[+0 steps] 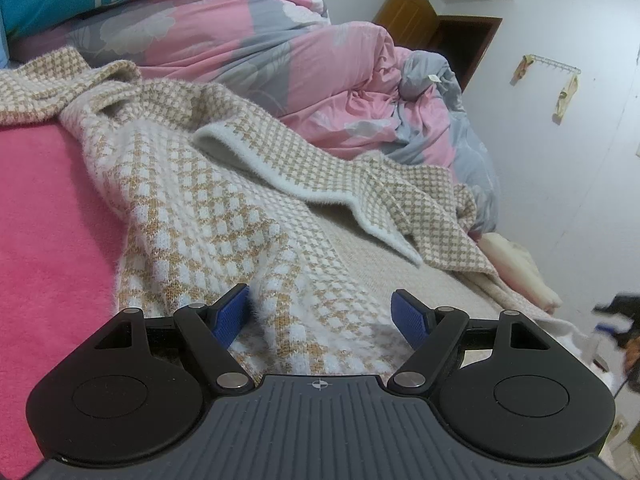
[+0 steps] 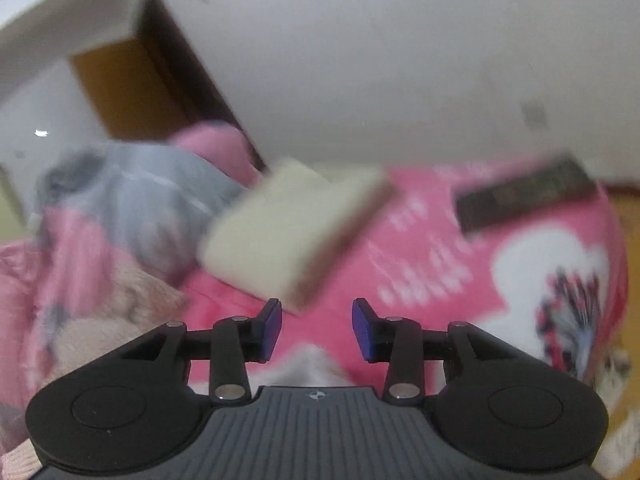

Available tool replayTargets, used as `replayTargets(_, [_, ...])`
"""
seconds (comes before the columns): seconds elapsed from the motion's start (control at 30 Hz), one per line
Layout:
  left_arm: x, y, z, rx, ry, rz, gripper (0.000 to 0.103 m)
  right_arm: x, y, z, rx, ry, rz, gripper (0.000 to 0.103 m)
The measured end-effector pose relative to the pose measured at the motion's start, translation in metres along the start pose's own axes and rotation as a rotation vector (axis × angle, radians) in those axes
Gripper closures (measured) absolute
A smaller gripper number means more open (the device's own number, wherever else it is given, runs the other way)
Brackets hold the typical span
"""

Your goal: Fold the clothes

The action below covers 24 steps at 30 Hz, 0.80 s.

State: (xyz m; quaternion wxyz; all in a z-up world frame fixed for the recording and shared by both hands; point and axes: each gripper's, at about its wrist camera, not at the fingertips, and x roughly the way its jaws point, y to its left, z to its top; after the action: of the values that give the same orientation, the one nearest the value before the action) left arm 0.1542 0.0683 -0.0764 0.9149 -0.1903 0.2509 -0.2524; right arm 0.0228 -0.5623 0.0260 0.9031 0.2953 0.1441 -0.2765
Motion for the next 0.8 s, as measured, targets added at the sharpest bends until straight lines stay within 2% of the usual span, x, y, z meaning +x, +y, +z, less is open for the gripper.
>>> replayTargets(0.03, [0.000, 0.000, 0.000, 0.001, 0.001, 0.001, 0.025, -0.005, 0.017, 0.000, -0.052, 0.006, 0.046, 0.061])
replayTargets(0.13, [0.000, -0.001, 0.000, 0.001, 0.000, 0.002, 0.025, -0.010, 0.082, -0.014, -0.231, 0.099, 0.222, 0.061])
replayTargets(0.2, [0.000, -0.001, 0.000, 0.001, 0.000, 0.002, 0.025, -0.001, 0.130, -0.040, -0.330, 0.234, 0.364, 0.060])
replayTargets(0.27, [0.000, 0.000, 0.000, -0.001, -0.001, 0.001, 0.025, 0.014, 0.176, -0.074, -0.428, 0.372, 0.470, 0.060])
replayTargets(0.37, [-0.001, 0.000, 0.000, -0.007, -0.003, -0.003, 0.025, 0.044, 0.245, -0.135, -0.623, 0.547, 0.541, 0.060])
replayTargets(0.43, [-0.001, 0.002, 0.001, -0.014, -0.004, -0.007, 0.025, 0.066, 0.277, -0.174, -0.740, 0.622, 0.543, 0.060])
replayTargets(0.53, [-0.001, 0.003, 0.001, -0.019, -0.004, -0.013, 0.025, 0.098, 0.313, -0.209, -0.873, 0.604, 0.512, 0.061])
replayTargets(0.6, [-0.001, 0.004, 0.001, -0.022, -0.004, -0.017, 0.025, 0.117, 0.333, -0.216, -0.920, 0.539, 0.481, 0.063])
replayTargets(0.67, [-0.001, 0.005, 0.001, -0.025, -0.004, -0.021, 0.025, 0.139, 0.346, -0.211, -0.917, 0.469, 0.425, 0.064])
replayTargets(0.7, [-0.001, 0.005, 0.001, -0.027, -0.003, -0.023, 0.024, 0.150, 0.351, -0.204, -0.895, 0.436, 0.404, 0.068])
replayTargets(0.8, [-0.001, 0.006, 0.001, -0.031, -0.003, -0.028, 0.024, 0.186, 0.361, -0.172, -0.784, 0.342, 0.378, 0.069])
